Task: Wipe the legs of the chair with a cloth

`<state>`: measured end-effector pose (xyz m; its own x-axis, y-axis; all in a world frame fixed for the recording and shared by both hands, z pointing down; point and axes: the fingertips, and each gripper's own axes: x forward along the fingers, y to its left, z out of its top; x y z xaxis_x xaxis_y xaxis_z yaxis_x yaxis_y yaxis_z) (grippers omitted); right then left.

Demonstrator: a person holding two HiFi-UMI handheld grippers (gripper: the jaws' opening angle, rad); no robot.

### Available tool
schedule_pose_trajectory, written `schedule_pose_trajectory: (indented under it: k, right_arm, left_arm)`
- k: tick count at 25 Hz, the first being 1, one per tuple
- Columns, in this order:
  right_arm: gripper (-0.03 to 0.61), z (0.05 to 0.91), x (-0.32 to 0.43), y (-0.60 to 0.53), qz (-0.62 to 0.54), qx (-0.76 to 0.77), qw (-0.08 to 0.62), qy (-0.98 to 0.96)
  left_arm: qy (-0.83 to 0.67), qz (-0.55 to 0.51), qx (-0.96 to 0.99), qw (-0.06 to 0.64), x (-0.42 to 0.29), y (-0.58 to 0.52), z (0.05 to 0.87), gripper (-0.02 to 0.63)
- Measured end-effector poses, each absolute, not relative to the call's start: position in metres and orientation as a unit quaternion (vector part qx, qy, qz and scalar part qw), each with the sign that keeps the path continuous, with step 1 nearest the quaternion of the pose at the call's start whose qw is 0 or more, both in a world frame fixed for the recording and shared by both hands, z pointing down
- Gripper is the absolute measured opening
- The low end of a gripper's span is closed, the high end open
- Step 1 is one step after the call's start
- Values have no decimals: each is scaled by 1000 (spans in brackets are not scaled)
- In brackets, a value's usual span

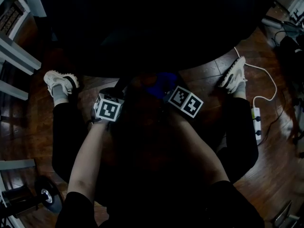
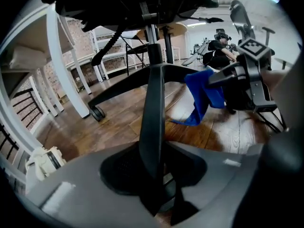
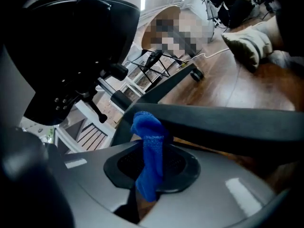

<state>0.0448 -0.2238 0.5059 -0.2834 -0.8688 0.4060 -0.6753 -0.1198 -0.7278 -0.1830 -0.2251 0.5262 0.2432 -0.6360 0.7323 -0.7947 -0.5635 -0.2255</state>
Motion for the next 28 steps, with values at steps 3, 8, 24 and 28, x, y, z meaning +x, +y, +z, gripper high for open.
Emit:
schedule_pose_trajectory:
  k: [3,8,24,28]
  right_arm:
    - [81,519,62,-194,-471,-595,90,645]
    - [81,524,83,-155,-485,-598,87,631]
    - [81,472,76,-125,-444,-500,32,743]
    - [81,429,66,-190,-264,-528,-67,804]
  left_arm:
    - [-439,404,793,124,-184,-223,534,147]
    - [-403,413,805,136,-183,-220,543,147]
    - [-438,360,822,49,-179,-215,499,156]
    - [-463,257,848,35,-157,-191,446,156]
